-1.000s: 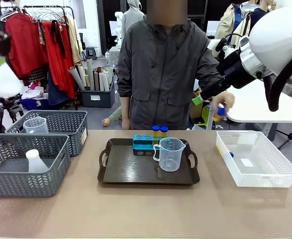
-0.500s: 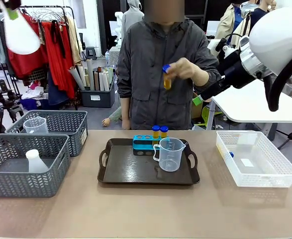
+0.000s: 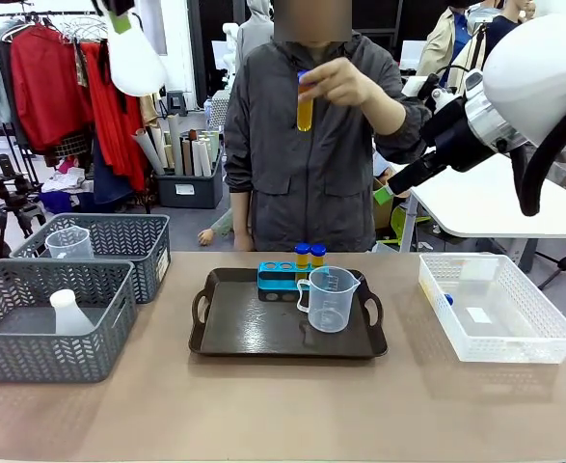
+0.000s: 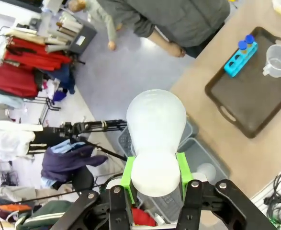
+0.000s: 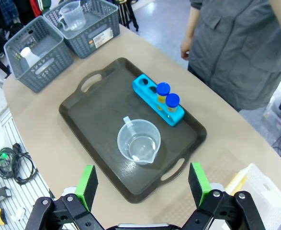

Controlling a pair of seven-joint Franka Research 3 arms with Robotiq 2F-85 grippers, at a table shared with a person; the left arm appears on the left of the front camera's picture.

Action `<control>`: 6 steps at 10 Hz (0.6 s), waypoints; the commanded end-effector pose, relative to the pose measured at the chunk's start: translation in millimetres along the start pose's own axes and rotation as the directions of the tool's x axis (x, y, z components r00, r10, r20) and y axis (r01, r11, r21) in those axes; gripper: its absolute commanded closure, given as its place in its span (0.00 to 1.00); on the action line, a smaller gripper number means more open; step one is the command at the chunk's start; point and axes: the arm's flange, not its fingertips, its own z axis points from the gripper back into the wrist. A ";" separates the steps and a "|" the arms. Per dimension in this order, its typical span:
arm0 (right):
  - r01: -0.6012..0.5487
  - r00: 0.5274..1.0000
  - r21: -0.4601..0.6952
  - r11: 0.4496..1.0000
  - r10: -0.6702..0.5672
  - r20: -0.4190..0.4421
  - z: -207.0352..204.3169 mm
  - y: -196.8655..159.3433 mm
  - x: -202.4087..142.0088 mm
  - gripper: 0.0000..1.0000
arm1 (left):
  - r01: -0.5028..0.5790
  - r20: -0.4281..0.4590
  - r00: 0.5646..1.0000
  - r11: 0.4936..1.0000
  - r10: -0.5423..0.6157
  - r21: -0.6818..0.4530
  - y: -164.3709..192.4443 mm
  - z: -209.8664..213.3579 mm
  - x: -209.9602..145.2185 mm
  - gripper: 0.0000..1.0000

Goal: Prepare the laboratory tools.
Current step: Pick up one Small flask and place it on the Handle tray.

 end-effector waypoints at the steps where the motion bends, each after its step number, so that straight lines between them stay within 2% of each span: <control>1: -0.001 1.000 0.017 1.000 0.000 0.019 0.2 -1.3 0.0 0.00 | -0.004 0.008 1.000 1.000 0.004 -0.026 4.6 0.3 3.9 1.00; 5: -0.001 1.000 0.017 1.000 0.000 0.019 0.2 -1.3 0.0 0.00 | 0.004 -0.002 1.000 1.000 -0.004 -0.014 -1.8 -6.6 5.5 1.00; 6: -0.001 1.000 0.017 1.000 0.000 0.019 0.2 -1.3 0.0 0.00 | 0.086 0.005 0.996 0.996 -0.085 -0.039 -9.2 -9.2 1.3 1.00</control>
